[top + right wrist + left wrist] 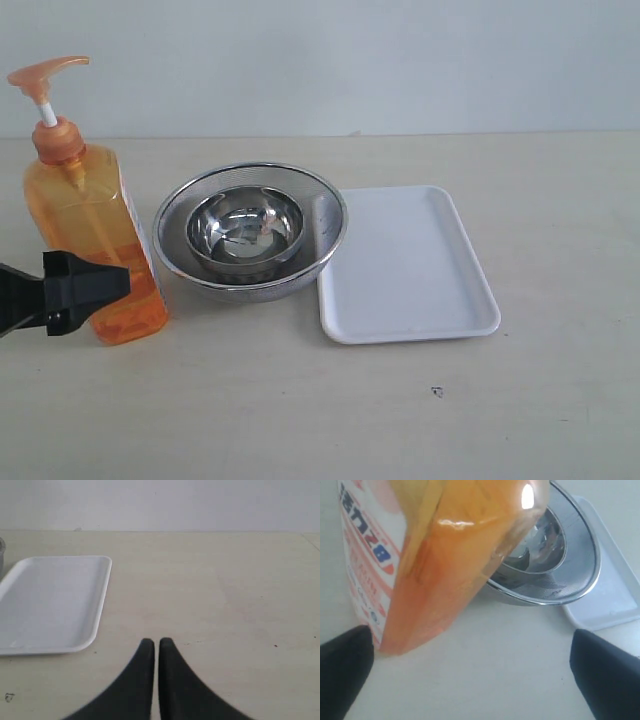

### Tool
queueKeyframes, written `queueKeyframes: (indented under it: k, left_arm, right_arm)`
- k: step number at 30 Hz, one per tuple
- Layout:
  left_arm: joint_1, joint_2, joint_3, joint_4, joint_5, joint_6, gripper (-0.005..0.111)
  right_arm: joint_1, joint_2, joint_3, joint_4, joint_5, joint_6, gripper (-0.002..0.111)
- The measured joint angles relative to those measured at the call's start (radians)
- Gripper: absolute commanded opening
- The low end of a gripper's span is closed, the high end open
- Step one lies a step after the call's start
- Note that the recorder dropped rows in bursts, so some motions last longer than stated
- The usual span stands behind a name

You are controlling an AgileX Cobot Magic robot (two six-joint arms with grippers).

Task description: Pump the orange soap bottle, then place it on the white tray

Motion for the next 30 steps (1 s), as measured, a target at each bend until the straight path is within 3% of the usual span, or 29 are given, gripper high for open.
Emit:
queueKeyframes:
  k: [7,19,30]
  left_arm:
    - [0.000,0.032,-0.027,0.000,-0.031,-0.003,0.109]
    - [0.000,0.258,-0.113,0.000,0.017,-0.003,0.109]
    - [0.000,0.299,-0.156,0.000,0.011,-0.003,0.109]
  right_arm:
    - [0.000,0.000,0.000,0.000,0.000,0.000,0.000]
    - [0.000,0.000,0.000,0.000,0.000,0.000,0.000]
    - [0.000,0.000,0.000,0.000,0.000,0.000,0.000]
